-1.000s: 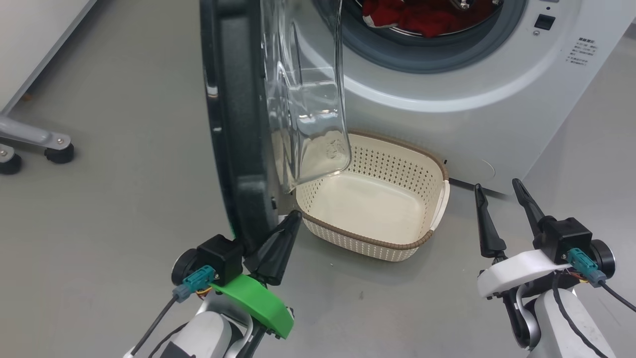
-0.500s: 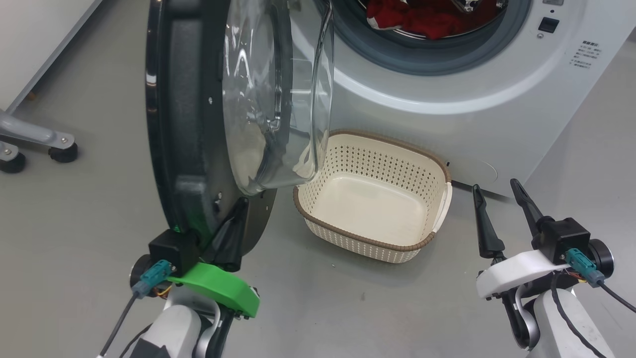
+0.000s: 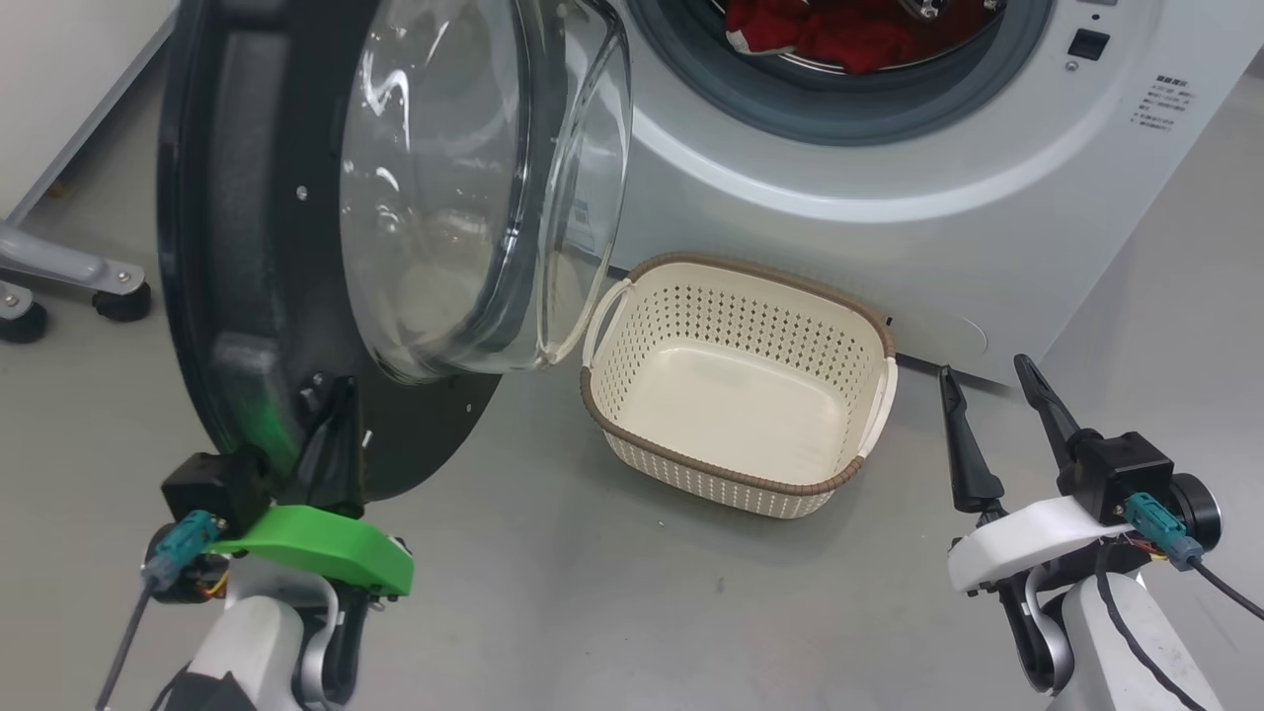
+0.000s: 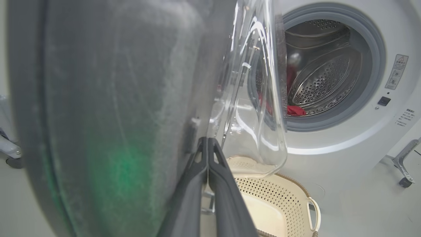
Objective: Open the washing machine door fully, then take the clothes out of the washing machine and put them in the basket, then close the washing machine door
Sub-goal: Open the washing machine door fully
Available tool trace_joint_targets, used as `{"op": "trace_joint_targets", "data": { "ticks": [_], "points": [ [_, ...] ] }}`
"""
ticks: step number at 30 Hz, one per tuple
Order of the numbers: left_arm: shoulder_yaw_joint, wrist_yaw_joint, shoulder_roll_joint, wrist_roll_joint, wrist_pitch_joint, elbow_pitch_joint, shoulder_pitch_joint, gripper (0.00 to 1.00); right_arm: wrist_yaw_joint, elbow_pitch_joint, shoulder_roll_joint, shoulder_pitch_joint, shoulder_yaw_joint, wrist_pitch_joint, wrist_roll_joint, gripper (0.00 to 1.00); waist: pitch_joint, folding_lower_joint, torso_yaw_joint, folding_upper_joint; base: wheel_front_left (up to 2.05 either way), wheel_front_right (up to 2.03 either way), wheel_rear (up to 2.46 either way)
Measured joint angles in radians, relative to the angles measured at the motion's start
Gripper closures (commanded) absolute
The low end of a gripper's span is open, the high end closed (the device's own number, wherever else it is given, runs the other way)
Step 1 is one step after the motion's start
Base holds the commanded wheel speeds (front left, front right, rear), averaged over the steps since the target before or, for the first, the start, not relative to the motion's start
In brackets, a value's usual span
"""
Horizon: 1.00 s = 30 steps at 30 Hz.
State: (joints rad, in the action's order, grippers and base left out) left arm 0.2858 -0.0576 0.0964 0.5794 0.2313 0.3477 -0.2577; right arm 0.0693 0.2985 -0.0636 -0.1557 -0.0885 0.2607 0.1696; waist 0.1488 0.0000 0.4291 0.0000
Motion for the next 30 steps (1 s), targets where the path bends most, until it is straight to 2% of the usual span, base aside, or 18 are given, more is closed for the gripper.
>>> {"op": "trace_joint_targets", "data": {
  "ticks": [13, 30],
  "points": [
    [-0.127, -0.013, 0.032, 0.033, 0.009, 0.039, -0.056, 1.0, 0.002, -0.002, -0.004, -0.026, 0.011, 0.0, -0.023, 0.0, 0.044, 0.0, -0.008, 0.0, 0.0, 0.0, 0.0],
    [-0.246, -0.018, 0.081, 0.054, 0.018, 0.145, -0.116, 1.0, 0.009, -0.003, -0.016, -0.043, 0.027, 0.0, -0.035, 0.0, 0.074, 0.0, -0.017, 0.0, 0.0, 0.0, 0.0]
  ]
}}
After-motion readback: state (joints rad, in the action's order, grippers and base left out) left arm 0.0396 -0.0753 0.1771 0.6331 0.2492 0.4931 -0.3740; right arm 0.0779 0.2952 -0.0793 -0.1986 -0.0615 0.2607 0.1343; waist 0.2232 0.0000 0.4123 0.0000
